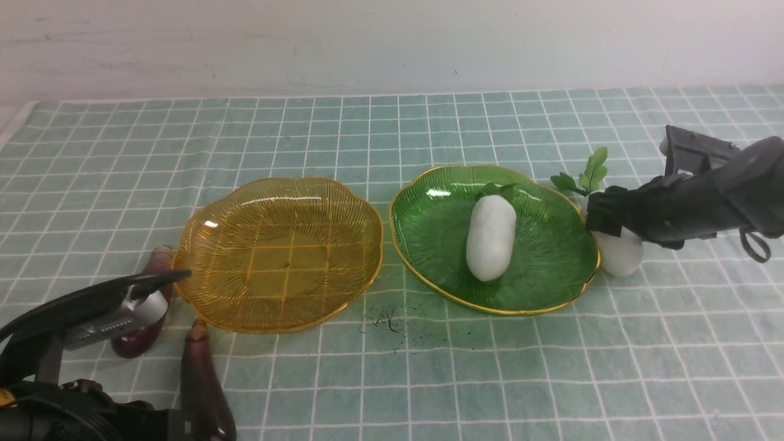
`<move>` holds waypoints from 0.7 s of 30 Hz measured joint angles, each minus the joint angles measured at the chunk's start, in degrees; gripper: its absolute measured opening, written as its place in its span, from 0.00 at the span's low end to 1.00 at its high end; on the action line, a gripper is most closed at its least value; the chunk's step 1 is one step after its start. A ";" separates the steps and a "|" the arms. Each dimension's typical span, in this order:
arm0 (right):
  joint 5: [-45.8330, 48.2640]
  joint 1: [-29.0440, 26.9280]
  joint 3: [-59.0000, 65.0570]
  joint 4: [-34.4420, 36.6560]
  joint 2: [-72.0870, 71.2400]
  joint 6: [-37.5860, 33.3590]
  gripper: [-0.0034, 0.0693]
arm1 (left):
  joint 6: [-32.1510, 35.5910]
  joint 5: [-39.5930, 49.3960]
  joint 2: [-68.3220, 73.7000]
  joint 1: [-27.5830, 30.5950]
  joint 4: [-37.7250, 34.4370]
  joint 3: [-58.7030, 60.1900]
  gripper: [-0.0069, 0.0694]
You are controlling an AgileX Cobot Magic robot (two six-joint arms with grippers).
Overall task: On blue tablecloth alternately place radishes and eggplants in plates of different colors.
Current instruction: 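Place the white radish on the plate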
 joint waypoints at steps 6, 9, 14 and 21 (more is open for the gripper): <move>3.93 -3.73 0.00 -2.84 -4.76 -0.91 0.65 | 0.00 0.00 0.00 0.00 0.00 0.00 0.23; 5.67 -5.11 0.00 -3.29 -7.66 -1.02 0.65 | 0.00 0.00 0.00 0.00 0.00 0.00 0.23; 13.47 -4.74 0.00 -0.92 -14.67 -1.02 0.65 | 0.00 0.00 0.00 0.00 0.02 0.00 0.23; 15.78 4.70 0.00 1.05 -14.05 -3.75 0.65 | 0.00 0.06 0.00 0.00 0.02 0.00 0.23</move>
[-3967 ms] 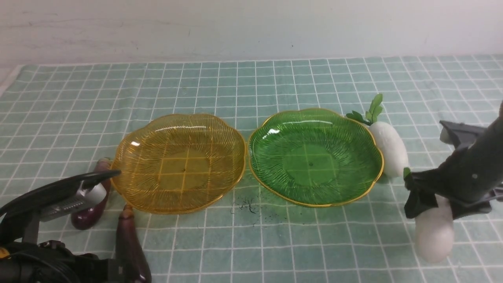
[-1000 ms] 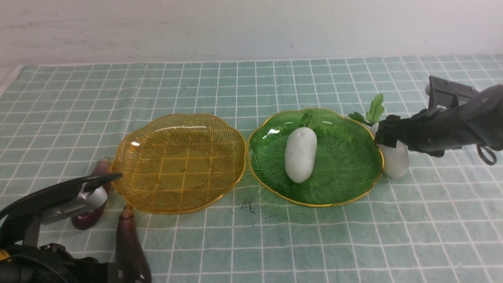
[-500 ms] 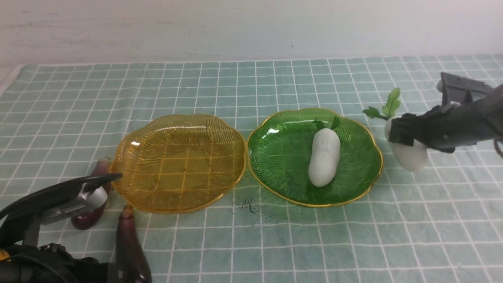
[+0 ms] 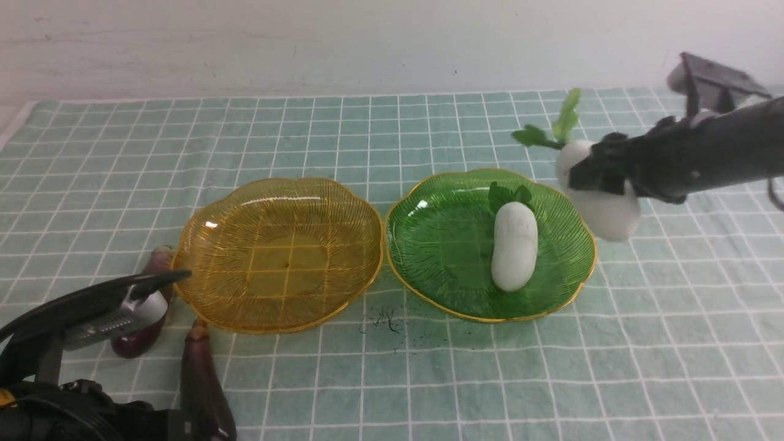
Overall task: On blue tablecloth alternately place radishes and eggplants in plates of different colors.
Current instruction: 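Place the white radish on the plate, then pick up the eggplant and place it in the yellow plate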
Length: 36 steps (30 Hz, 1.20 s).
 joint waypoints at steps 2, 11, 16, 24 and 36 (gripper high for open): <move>-0.31 1.83 0.00 -0.23 0.85 -0.77 0.65 | 0.00 0.00 0.00 0.00 0.00 0.00 0.23; -3.50 6.47 0.00 -0.81 3.17 -1.80 0.85 | 0.00 0.00 0.00 0.00 0.25 0.00 0.28; 0.77 6.00 0.00 -2.28 2.89 -1.80 0.98 | 0.00 0.00 0.00 0.00 0.39 0.00 0.35; 19.75 2.24 -6.66 -10.45 -3.27 6.85 0.75 | -0.53 -3.63 0.05 0.00 3.16 0.00 0.49; 36.16 0.11 -13.13 -24.77 -17.47 21.09 0.04 | -3.40 -9.24 11.88 0.00 3.36 -0.06 0.51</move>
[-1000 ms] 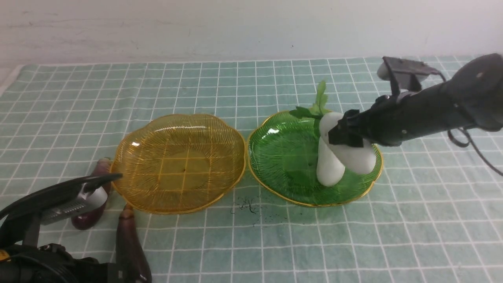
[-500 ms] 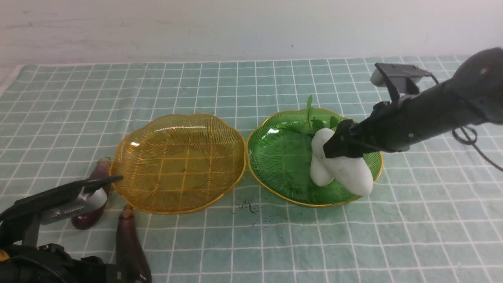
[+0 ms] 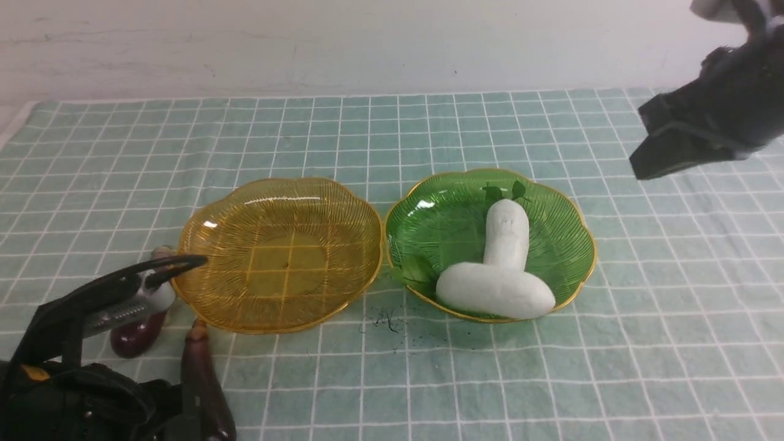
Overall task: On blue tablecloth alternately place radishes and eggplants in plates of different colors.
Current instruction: 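Pick up the eggplant and place it in the yellow plate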
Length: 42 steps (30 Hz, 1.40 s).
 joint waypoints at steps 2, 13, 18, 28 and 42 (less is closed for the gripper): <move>0.20 0.00 3.63 -0.02 -5.02 0.42 0.03 | -0.04 -2.17 3.03 0.00 -1.21 -0.11 0.51; 1.28 0.00 18.37 -0.26 -23.12 -0.13 0.03 | 0.37 -6.11 12.83 0.00 -3.86 -5.75 0.53; 1.49 0.00 21.18 -0.26 -26.02 -0.46 0.03 | 0.43 -7.87 16.78 0.00 -3.98 -6.26 0.59; 1.51 0.00 21.20 -0.43 -26.29 -0.50 0.03 | 0.55 -8.82 21.14 0.00 -5.11 -7.24 0.61; 1.51 0.00 21.25 -0.43 -26.29 -0.57 0.03 | -2.08 8.01 13.20 0.00 13.26 -6.77 0.58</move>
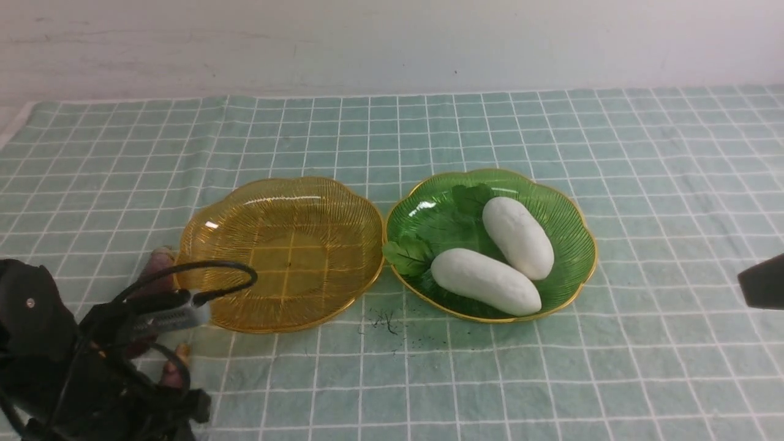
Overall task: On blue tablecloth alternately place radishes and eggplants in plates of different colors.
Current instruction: 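Pick up the eggplant and place it in the yellow plate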
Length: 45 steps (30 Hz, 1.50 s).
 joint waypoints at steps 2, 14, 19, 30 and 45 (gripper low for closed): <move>0.00 0.00 0.00 0.00 0.00 0.00 0.03 | -2.59 5.52 -5.05 0.00 4.32 0.00 0.58; -0.13 0.00 3.08 3.93 0.00 -0.88 0.03 | -1.39 16.69 -8.83 0.00 7.24 -16.58 0.58; -0.13 0.00 3.93 3.86 0.00 -2.58 0.03 | 0.46 14.20 0.64 0.00 4.24 -25.70 0.58; -0.23 0.00 3.93 3.86 0.00 -2.77 0.03 | 1.27 5.99 18.73 0.00 -4.77 -35.76 0.58; -0.23 0.00 3.93 3.03 0.00 -3.16 0.03 | 4.93 18.21 18.80 0.00 2.09 -48.64 0.80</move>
